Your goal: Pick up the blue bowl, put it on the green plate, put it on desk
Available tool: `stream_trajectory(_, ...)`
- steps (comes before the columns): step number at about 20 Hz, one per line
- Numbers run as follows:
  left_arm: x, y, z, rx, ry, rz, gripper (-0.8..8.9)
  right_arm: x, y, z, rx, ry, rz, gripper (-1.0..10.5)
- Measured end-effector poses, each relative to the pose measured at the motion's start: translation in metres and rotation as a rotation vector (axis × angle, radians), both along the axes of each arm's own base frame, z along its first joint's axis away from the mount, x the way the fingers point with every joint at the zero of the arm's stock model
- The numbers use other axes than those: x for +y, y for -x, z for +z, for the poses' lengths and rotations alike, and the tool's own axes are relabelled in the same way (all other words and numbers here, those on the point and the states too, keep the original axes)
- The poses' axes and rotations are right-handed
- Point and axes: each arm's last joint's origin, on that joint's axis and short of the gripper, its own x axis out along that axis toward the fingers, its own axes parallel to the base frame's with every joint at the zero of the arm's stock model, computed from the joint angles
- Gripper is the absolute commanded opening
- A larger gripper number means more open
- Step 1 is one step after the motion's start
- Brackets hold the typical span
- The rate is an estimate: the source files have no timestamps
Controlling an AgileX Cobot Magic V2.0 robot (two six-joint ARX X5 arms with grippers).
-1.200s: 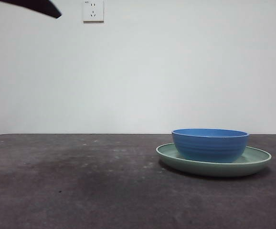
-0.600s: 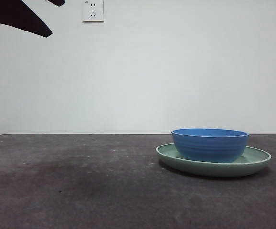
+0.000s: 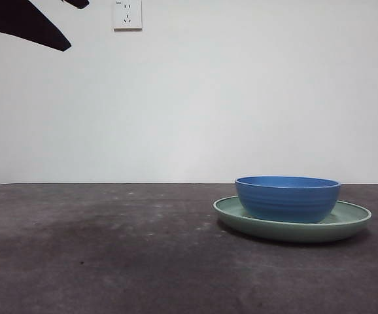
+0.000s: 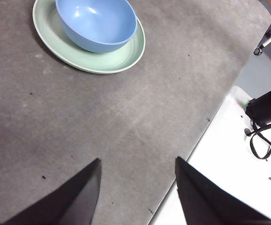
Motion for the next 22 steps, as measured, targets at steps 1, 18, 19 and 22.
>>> stream_trajectory(1,0.0,0.0,0.0,0.0,0.0,0.0,2.49,-0.001,-0.016,-0.008,0.023,-0.016,0.004,3.5)
stream_trajectory(18,0.0,0.0,0.0,0.0,0.0,0.0,2.49,-0.001,-0.127,-0.123,0.248,-0.07,0.06,2.5)
stream_trajectory(19,0.0,0.0,0.0,0.0,0.0,0.0,2.49,-0.001,-0.128,-0.124,0.244,-0.072,0.061,2.5)
stream_trajectory(22,0.0,0.0,0.0,0.0,0.0,0.0,2.49,0.0,-0.132,-0.127,0.231,-0.072,0.065,1.9)
